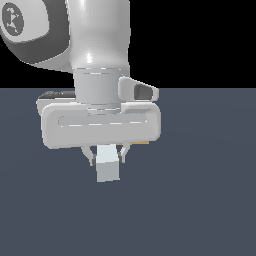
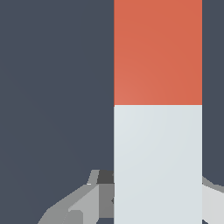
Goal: Insert the peg into the horizontal hole in a box.
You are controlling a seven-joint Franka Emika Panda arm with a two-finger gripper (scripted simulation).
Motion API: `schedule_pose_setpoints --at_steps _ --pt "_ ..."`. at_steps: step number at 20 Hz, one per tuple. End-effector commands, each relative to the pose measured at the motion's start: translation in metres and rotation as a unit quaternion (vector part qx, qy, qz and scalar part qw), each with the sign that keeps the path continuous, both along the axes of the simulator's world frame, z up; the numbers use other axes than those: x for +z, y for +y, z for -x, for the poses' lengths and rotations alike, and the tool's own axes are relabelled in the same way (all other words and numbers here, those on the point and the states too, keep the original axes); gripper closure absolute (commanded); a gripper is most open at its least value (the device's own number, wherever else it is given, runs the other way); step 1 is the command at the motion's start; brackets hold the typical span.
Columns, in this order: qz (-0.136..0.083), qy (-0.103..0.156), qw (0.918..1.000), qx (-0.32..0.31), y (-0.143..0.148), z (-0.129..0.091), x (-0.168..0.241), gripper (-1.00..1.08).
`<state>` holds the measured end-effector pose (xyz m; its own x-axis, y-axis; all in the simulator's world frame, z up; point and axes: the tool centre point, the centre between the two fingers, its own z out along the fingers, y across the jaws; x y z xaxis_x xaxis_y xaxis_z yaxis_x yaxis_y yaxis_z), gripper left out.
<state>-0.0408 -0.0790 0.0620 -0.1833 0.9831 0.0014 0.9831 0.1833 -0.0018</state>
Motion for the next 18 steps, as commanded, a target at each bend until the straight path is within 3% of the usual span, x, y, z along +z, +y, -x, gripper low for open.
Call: schedule_pose_setpoints --at_steps 1,9,18 --pt "0.0 -0.001 0.9998 -0.019 0.011 -0.002 0.005 1.08" --pt "0.0 -0.001 0.9984 -0.057 0.034 -0.006 0.012 1.08" --pt "0.001 -0.001 0.9977 -0.067 0.041 -0.008 0.013 1.08"
